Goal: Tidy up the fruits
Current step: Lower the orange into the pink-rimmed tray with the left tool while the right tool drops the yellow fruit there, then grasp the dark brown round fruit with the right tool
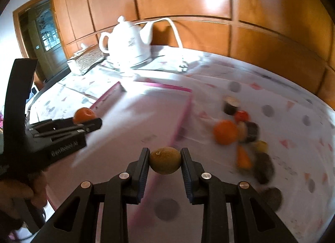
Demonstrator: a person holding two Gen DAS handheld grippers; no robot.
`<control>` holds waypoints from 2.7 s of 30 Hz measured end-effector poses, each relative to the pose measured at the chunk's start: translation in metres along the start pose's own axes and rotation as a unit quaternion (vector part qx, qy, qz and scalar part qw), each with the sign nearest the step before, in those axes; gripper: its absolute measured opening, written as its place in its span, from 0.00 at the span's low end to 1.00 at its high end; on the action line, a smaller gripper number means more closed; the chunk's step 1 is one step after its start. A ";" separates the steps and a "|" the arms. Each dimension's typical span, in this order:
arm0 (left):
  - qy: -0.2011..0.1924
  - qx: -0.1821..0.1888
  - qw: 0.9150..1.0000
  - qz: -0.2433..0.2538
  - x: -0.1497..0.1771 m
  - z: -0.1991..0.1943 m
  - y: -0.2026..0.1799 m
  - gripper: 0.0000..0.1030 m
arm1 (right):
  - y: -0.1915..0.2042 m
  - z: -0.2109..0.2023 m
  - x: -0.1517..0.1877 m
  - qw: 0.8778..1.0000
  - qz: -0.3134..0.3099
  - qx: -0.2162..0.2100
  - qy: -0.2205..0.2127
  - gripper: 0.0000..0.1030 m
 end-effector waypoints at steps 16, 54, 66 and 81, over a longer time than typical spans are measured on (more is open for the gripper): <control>-0.010 -0.016 0.999 -0.047 0.005 -0.010 0.015 0.55 | 0.025 0.036 -0.019 1.000 0.010 -0.010 0.016 0.34; -0.040 0.048 0.997 0.053 0.039 -0.055 -0.074 0.66 | -0.104 -0.070 0.067 0.973 0.180 0.133 -0.047 0.35; -0.040 0.102 0.989 0.096 0.051 -0.066 -0.110 0.66 | -0.129 -0.066 0.085 0.971 0.205 0.118 -0.039 0.60; -0.021 0.136 0.984 0.114 0.048 -0.063 -0.137 0.65 | -0.140 -0.037 0.082 0.978 0.162 0.129 0.009 0.45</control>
Point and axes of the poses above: each gripper's, at about its wrist camera, not at the fingertips, and z roughly the way its jaws point, y to its left, x to its underside, the point moved 4 cm from there along z, roughly the way its jaws point, and after that the axes turned 5 degrees about -x, right-handed, at the moved point
